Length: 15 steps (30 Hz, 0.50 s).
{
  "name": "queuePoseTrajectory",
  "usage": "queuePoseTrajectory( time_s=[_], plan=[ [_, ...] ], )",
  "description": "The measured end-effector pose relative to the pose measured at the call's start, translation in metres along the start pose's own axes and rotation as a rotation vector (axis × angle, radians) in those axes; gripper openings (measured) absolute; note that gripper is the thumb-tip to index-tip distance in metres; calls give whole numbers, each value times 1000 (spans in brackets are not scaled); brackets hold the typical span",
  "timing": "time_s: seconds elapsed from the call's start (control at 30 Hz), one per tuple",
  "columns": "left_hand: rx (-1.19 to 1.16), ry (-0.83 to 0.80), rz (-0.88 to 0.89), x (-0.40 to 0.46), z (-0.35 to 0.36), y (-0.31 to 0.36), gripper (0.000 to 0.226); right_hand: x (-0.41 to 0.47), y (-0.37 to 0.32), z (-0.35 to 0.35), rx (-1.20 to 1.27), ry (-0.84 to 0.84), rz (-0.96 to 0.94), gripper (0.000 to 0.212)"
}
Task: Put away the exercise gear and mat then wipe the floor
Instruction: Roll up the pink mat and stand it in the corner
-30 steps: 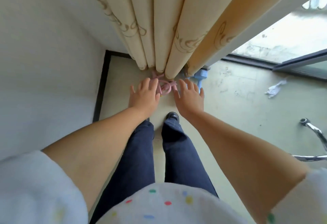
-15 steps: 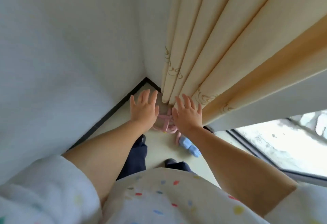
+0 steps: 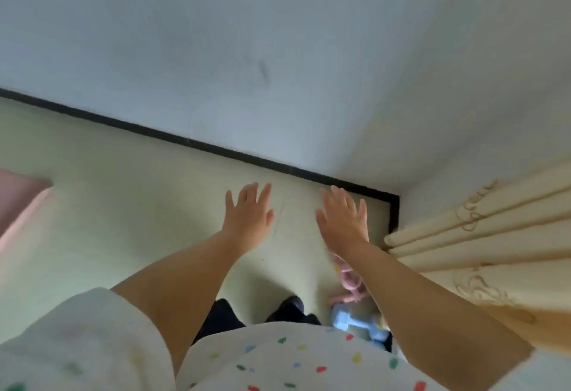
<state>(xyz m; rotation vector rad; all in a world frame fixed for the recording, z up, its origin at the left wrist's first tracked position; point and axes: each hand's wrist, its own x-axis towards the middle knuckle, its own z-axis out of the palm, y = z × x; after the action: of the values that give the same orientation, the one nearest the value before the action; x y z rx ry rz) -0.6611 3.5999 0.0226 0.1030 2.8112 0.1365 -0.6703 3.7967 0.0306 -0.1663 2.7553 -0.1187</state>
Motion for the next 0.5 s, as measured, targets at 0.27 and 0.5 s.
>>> queuePoseTrajectory(
  time_s=[0.27,0.5],
  plan=[
    [-158,-12,-477,-132,23,-126,58,-9,-155,10,-171,-37,-459,52],
    [-228,0,-720,-294,60,-229,58,-100,-310,76,-151,-108,-689,52]
  ],
)
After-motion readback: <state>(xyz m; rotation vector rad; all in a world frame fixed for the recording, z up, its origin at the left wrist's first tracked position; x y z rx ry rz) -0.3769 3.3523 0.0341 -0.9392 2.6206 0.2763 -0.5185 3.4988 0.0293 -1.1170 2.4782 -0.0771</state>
